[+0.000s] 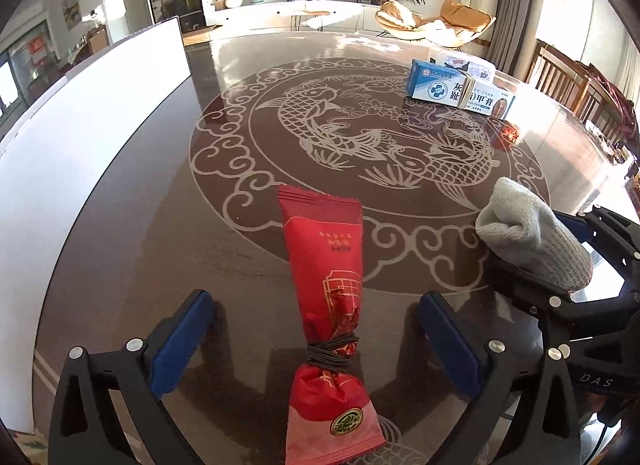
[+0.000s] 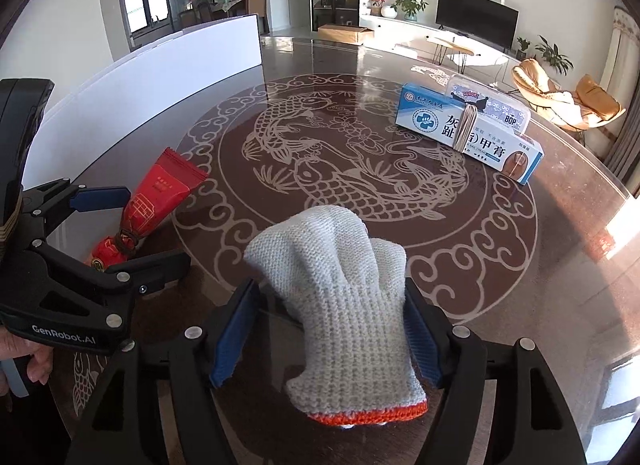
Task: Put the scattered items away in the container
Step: 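Hold the red packet and the glove lifted above the table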
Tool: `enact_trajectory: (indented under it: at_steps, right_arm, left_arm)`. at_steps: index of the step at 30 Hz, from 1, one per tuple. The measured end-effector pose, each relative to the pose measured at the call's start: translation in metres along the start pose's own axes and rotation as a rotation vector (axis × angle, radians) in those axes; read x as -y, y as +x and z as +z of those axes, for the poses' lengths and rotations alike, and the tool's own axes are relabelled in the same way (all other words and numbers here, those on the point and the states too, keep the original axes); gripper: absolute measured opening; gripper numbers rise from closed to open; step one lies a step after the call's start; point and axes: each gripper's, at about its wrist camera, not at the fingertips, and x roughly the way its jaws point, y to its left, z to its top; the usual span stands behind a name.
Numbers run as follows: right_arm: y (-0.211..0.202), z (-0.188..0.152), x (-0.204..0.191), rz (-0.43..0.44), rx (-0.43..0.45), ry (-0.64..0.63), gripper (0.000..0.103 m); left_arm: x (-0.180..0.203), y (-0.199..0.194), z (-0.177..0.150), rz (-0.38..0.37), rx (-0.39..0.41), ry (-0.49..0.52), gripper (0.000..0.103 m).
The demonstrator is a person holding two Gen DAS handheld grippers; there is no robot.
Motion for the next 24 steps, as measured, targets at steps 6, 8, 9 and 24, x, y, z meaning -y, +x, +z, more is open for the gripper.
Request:
enact_trajectory:
  at_steps: [6, 8, 9, 24]
  right_arm:
    - [-0.0002, -0.0003, -0.0014, 0.000, 0.000, 0.000, 0.071]
    - [-0.0004, -0.0004, -0.0014, 0.000, 0.000, 0.000, 0.071]
    - [-0.0004, -0.0003, -0.0012, 0.001, 0.000, 0.000, 0.071]
    - [-0.0009, -0.0001, 0.0011, 0.003, -0.001, -0.001, 0.071]
  left_arm:
    - [-0.0016, -0.0010, -0.0013, 0.000, 0.005, 0.000, 0.103]
    - [-0.0017, -0.0013, -0.0017, 0.000, 0.006, -0.001, 0.103]
    - [-0.0013, -0.0007, -0.0012, -0.001, 0.006, -0.001, 0.103]
    - [-0.0008, -0.0012, -0.0012, 0.000, 0.006, -0.003, 0.103]
